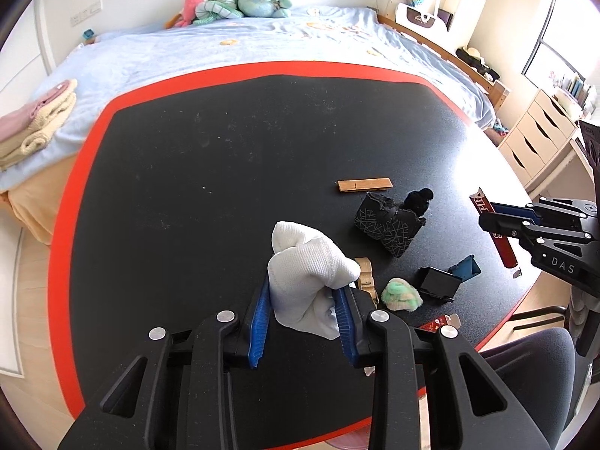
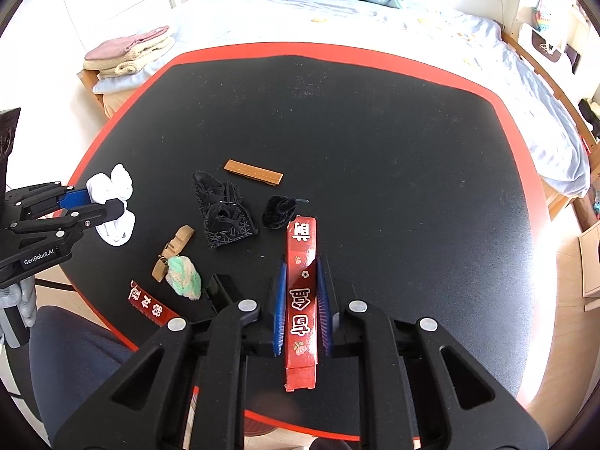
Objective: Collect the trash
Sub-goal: 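Carry the sock and red box with both grippers over the pink trash bin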
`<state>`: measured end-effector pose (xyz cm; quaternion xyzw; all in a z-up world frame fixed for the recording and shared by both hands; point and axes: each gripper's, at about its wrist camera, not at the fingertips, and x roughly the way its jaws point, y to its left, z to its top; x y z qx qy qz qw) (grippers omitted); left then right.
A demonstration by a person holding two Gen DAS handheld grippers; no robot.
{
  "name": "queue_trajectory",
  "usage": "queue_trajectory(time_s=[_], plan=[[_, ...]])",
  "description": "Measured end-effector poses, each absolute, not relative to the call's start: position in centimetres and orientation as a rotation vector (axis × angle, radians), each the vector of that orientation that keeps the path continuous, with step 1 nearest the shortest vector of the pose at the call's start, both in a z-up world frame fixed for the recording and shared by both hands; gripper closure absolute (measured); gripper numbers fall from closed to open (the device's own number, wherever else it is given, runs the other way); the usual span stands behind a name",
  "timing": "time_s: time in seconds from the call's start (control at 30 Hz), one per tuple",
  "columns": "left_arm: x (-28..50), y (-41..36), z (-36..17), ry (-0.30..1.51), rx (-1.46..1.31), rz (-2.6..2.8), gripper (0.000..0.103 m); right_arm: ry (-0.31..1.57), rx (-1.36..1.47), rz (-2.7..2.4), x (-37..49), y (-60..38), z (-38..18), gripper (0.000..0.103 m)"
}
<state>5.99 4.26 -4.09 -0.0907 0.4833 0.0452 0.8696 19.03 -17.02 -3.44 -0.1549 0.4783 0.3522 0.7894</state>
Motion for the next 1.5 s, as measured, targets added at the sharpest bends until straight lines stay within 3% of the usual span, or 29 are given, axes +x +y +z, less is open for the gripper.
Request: queue_trajectory(time_s=[0.57,1.07,1.5], plan=[[-2.2,-1.1,-0.5,0.896,-0.124,0.022,0.072,0.906,-0.272,0.887,8.5,-21.2,0.8,0.088],[-7.6,-5.2,-3.1,0.941,-0.143,-0.060,0.072,0.982,-0.271,0.929,1.4,-24.5,-2.3,0.088],[-9.3,-6.8,-4.9,0.983,-0.156,-0.099,0.072,1.020,-0.252,0.949,0.4,-24.7,-4.0,0.088]])
